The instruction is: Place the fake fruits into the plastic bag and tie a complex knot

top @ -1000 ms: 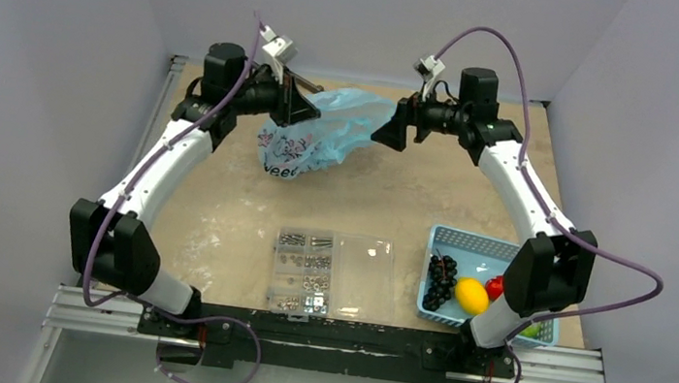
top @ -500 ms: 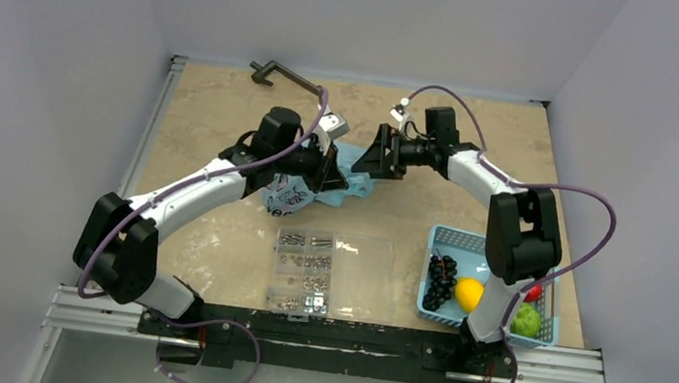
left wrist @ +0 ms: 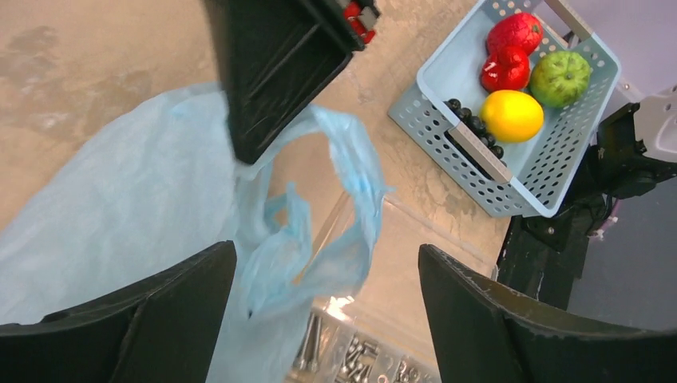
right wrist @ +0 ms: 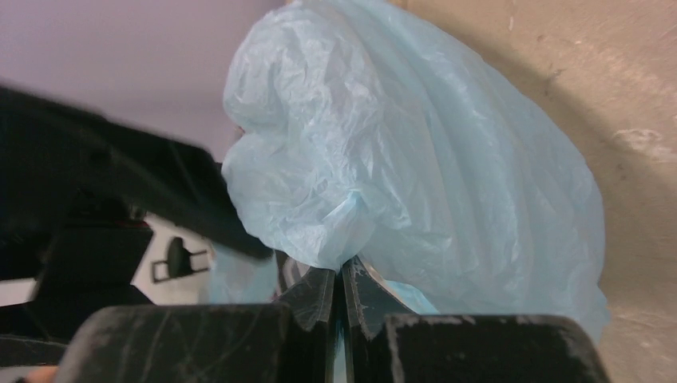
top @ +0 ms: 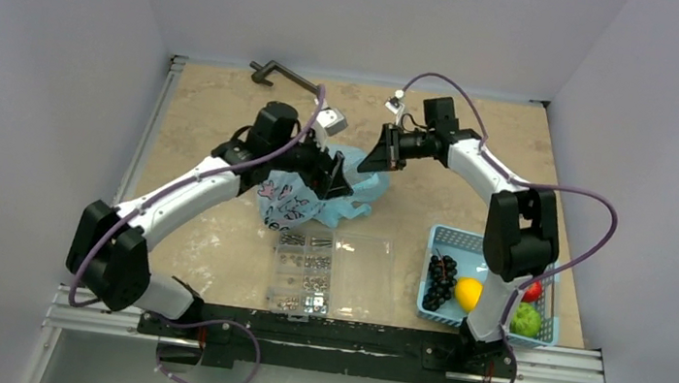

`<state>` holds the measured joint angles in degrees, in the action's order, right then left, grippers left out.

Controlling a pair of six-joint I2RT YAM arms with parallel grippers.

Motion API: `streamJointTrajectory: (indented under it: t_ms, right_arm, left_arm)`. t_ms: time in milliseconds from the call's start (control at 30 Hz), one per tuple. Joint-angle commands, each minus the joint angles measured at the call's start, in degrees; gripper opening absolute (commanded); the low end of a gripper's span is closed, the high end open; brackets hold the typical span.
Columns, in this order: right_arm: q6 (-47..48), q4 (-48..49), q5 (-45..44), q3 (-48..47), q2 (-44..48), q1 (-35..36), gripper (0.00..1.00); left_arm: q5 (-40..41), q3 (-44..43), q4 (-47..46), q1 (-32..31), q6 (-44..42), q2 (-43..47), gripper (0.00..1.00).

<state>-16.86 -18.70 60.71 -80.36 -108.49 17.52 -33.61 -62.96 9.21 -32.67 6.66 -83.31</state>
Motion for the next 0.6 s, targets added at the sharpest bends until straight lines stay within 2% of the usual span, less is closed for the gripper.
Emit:
streamJointTrajectory:
  t_ms: [0, 67, 167, 300, 367, 433, 567]
  right_arm:
    - [23.6, -14.5, -5.8, -4.8, 3.9, -0.5, 0.0]
    - [30.9, -16.2, -9.6, -4.2, 5.4, -0.5, 0.0]
    - [38.8, -16.5, -12.6, -2.4, 7.4, -0.4, 0.0]
    - [45.9, -15.4, -15.0, -0.2, 9.9, -0.1, 0.0]
    - [48.3, -14.2, -15.9, 0.7, 11.4, 0.4, 0.0]
    - [49.6, -13.5, -16.2, 1.0, 12.5, 0.7, 0.0]
    - [51.0, -14.9, -15.8, 0.0, 12.4, 1.3, 0.0]
  left_arm:
    - [-3.3, -3.3, 7.2, 7.8, 2.3, 9.3, 0.87]
    - [-3.8, -3.5, 12.2, 14.5, 3.7, 11.6, 0.88]
    - [-6.4, -0.1, 14.9, 24.7, 4.5, 12.6, 0.9]
    - [-11.2, 2.7, 13.3, 35.3, 9.1, 6.9, 0.95]
    - [-13.1, 2.1, 12.2, 38.1, 12.8, 2.1, 1.0]
    - [-14.5, 2.2, 10.3, 38.9, 17.1, -2.8, 1.0]
    - [-18.4, 7.2, 1.8, 37.7, 27.9, -6.8, 1.0]
